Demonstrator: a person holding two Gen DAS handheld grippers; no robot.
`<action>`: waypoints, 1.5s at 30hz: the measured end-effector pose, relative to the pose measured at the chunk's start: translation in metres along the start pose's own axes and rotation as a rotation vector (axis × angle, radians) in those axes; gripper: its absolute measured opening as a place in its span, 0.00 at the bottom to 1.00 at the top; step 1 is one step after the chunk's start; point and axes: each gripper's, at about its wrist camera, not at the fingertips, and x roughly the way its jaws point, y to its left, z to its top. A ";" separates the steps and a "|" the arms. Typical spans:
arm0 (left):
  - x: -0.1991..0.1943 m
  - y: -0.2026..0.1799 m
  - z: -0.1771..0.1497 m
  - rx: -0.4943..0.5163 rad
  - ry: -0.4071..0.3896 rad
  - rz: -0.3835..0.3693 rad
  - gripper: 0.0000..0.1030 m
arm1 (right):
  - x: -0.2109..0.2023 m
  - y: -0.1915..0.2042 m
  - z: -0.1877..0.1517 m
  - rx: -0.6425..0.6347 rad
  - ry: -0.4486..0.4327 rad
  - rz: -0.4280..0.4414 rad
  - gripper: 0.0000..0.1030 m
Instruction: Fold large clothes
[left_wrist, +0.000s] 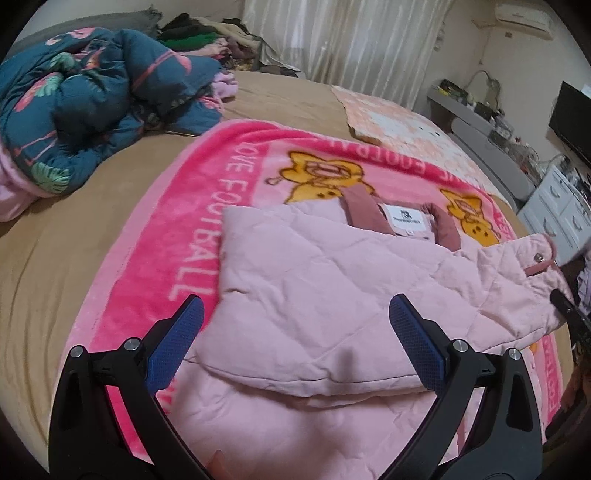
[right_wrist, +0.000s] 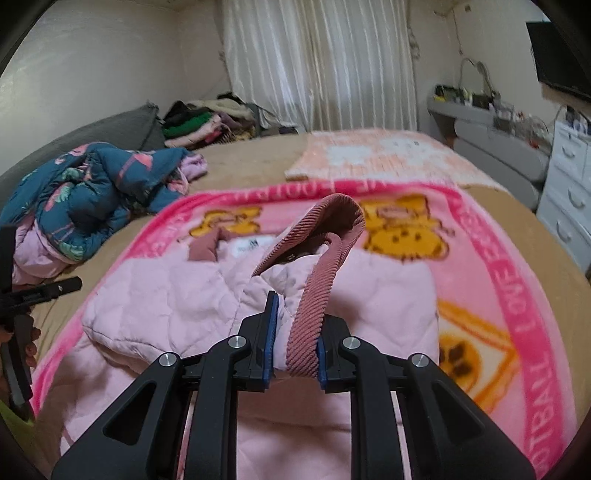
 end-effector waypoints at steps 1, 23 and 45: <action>0.002 -0.002 0.000 0.005 0.003 -0.003 0.91 | 0.003 -0.003 -0.003 0.013 0.011 -0.002 0.17; 0.076 -0.044 -0.034 0.132 0.180 -0.006 0.82 | -0.003 0.014 -0.008 0.018 0.039 -0.049 0.66; 0.085 -0.039 -0.046 0.120 0.174 -0.019 0.83 | 0.131 0.069 -0.032 -0.094 0.363 -0.038 0.81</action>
